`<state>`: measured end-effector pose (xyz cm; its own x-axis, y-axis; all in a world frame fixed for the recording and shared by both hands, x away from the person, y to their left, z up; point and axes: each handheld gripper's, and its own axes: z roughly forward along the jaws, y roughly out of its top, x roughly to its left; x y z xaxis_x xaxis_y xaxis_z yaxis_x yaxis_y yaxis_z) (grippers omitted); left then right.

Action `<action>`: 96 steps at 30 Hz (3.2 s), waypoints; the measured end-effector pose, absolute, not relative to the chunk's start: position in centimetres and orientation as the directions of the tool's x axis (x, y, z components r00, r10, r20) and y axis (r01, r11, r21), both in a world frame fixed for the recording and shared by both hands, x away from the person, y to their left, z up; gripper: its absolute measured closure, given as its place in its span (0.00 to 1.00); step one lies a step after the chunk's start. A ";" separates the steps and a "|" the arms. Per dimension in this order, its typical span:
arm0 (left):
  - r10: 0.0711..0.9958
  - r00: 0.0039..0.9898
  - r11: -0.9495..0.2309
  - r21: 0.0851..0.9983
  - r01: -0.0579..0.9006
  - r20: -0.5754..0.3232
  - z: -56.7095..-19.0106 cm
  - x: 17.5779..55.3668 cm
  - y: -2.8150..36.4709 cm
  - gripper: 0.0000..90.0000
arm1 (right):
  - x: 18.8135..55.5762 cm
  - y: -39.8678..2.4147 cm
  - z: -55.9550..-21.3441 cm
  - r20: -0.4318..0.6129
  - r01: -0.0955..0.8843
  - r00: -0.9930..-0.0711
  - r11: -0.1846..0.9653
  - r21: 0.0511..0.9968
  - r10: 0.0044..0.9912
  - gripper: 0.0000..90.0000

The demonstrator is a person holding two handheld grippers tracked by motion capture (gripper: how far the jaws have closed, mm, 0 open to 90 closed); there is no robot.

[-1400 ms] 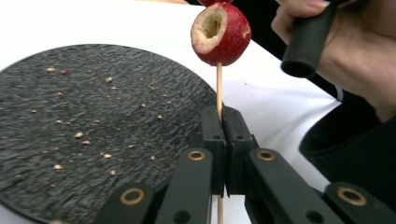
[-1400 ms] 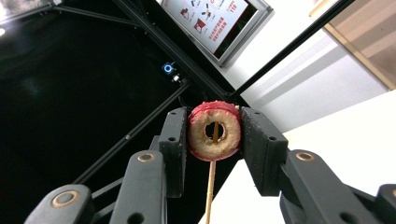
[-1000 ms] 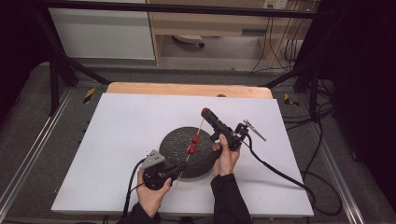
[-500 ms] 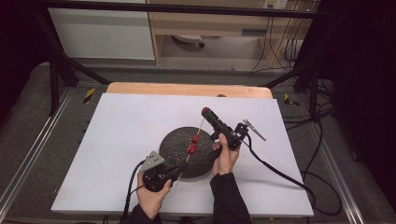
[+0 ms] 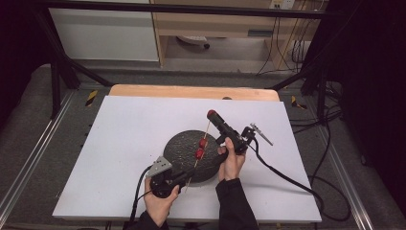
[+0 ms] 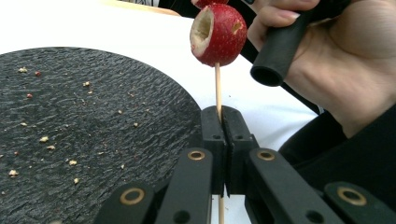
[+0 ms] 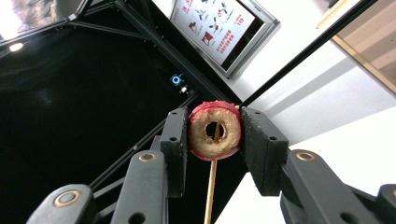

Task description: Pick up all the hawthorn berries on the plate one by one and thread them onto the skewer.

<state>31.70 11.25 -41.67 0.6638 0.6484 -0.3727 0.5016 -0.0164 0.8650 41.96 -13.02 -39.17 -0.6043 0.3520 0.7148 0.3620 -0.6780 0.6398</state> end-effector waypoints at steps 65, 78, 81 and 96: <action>0.680 0.688 -0.125 0.884 0.451 -0.254 -41.5 33.3 13.6 0.99 | 40.7 -12.2 -40.6 0.716 0.553 -0.596 -0.459 0.695 0.364 0.70; 0.666 0.701 -0.128 0.886 0.446 -0.257 -41.3 33.1 13.8 0.99 | 40.5 -13.4 -39.6 0.634 0.526 -0.615 -0.355 0.773 0.469 0.50; 0.668 0.700 -0.136 0.884 0.447 -0.251 -41.4 33.2 14.0 0.99 | 40.5 -14.1 -39.5 0.607 0.518 -0.616 -0.322 0.792 0.503 0.39; 0.692 0.686 -0.187 0.862 0.472 -0.226 -41.5 33.8 16.5 0.99 | 40.4 -17.4 -40.8 0.433 0.533 -0.626 -0.050 0.845 0.649 0.05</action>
<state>33.79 16.49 -41.47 0.6861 0.6915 -0.2261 0.4720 -0.1866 0.8616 40.36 -17.44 -40.82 -0.6257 0.6491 0.4326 0.5326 -0.0497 0.8449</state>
